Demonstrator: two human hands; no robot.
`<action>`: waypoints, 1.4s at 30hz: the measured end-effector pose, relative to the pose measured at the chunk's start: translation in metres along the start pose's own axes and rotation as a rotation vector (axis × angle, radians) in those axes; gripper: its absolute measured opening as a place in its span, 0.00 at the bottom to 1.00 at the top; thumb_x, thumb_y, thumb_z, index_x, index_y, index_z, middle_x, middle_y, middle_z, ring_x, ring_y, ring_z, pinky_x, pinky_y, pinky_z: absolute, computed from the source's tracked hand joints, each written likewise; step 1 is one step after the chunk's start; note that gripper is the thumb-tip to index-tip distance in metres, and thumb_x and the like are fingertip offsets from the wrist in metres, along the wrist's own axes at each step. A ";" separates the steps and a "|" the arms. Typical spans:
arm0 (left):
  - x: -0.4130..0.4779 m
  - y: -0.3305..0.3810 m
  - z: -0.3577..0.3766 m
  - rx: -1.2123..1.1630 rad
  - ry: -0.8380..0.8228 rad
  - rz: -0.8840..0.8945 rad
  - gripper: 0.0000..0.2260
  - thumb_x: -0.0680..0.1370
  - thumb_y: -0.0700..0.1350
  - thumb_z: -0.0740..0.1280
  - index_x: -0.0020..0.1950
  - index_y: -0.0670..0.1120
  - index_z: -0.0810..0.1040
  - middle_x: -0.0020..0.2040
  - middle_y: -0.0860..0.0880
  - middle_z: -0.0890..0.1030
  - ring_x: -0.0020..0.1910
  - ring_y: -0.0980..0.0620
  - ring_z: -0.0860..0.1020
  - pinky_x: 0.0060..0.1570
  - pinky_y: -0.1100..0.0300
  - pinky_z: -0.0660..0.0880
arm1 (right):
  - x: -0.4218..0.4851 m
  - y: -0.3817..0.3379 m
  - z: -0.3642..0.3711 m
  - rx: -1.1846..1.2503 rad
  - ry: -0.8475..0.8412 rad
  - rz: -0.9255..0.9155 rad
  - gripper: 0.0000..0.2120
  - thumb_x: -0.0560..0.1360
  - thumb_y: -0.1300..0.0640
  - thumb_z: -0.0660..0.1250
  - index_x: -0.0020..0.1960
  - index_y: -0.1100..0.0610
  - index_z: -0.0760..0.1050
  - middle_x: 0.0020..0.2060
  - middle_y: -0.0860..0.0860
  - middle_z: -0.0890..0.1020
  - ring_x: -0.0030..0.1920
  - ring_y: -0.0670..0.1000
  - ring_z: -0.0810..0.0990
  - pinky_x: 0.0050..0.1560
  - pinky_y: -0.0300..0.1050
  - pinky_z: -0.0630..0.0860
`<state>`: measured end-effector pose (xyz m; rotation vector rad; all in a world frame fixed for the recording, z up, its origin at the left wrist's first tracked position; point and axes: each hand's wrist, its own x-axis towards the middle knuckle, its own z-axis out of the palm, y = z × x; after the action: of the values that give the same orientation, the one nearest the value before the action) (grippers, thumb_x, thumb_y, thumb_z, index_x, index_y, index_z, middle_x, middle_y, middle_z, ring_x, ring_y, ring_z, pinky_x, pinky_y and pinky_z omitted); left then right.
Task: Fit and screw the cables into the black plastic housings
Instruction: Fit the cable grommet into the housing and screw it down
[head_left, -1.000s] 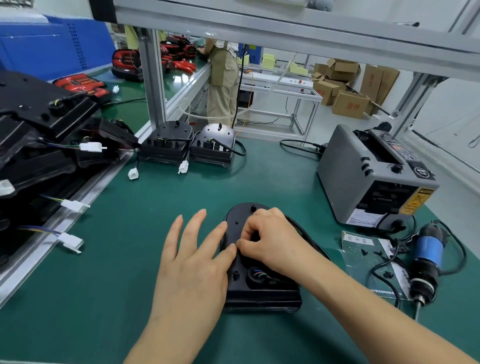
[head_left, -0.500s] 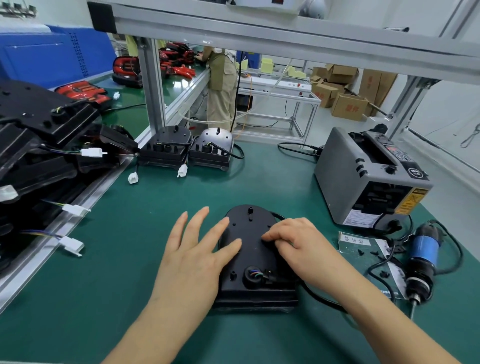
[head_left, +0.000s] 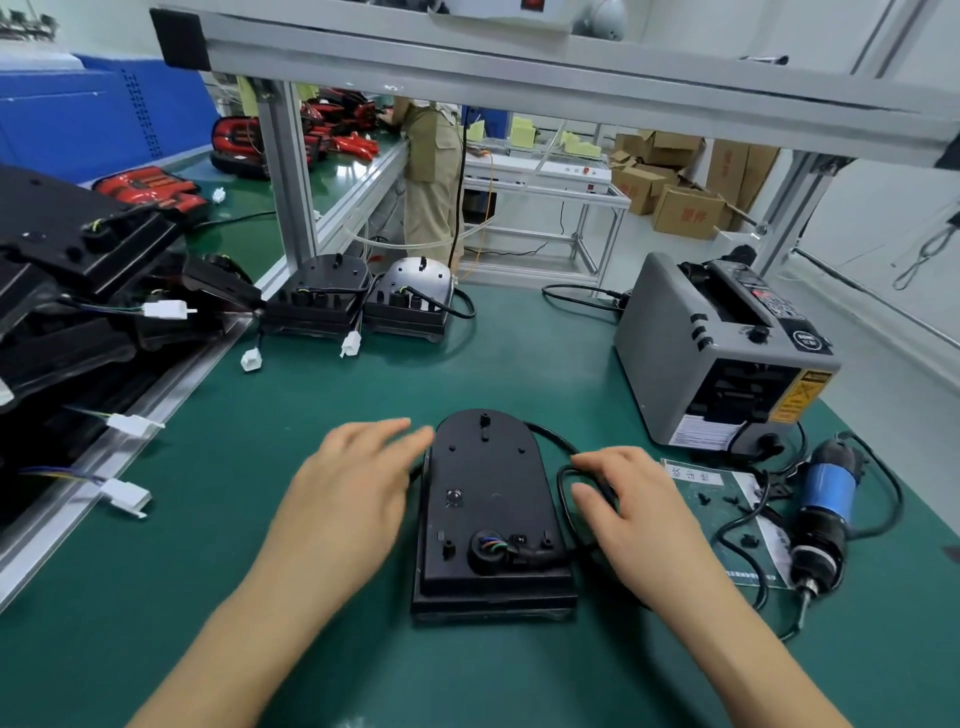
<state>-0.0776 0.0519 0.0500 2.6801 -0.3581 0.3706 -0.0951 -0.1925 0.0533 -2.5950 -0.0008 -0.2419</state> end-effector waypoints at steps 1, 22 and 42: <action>0.005 -0.005 -0.004 0.003 0.017 -0.091 0.17 0.79 0.46 0.63 0.68 0.54 0.72 0.66 0.54 0.73 0.66 0.49 0.68 0.62 0.52 0.69 | -0.004 0.002 -0.002 -0.045 0.021 0.038 0.14 0.77 0.48 0.62 0.62 0.49 0.73 0.54 0.43 0.73 0.60 0.47 0.71 0.59 0.42 0.68; 0.008 -0.004 0.022 -0.827 -0.078 -0.629 0.07 0.77 0.40 0.66 0.40 0.40 0.77 0.26 0.49 0.80 0.26 0.51 0.78 0.34 0.54 0.80 | -0.023 -0.014 0.010 0.120 -0.087 0.157 0.19 0.77 0.45 0.63 0.67 0.41 0.67 0.55 0.37 0.77 0.54 0.42 0.76 0.58 0.43 0.71; -0.040 0.029 0.009 -1.548 -0.166 -0.786 0.24 0.79 0.37 0.62 0.75 0.42 0.62 0.70 0.47 0.72 0.64 0.53 0.71 0.65 0.55 0.64 | -0.036 -0.029 0.011 0.074 -0.173 0.190 0.21 0.81 0.43 0.50 0.73 0.43 0.61 0.70 0.40 0.68 0.69 0.44 0.67 0.67 0.41 0.64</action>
<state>-0.1221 0.0297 0.0404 1.1346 0.3057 -0.3035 -0.1298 -0.1605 0.0524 -2.5134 0.1712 0.0508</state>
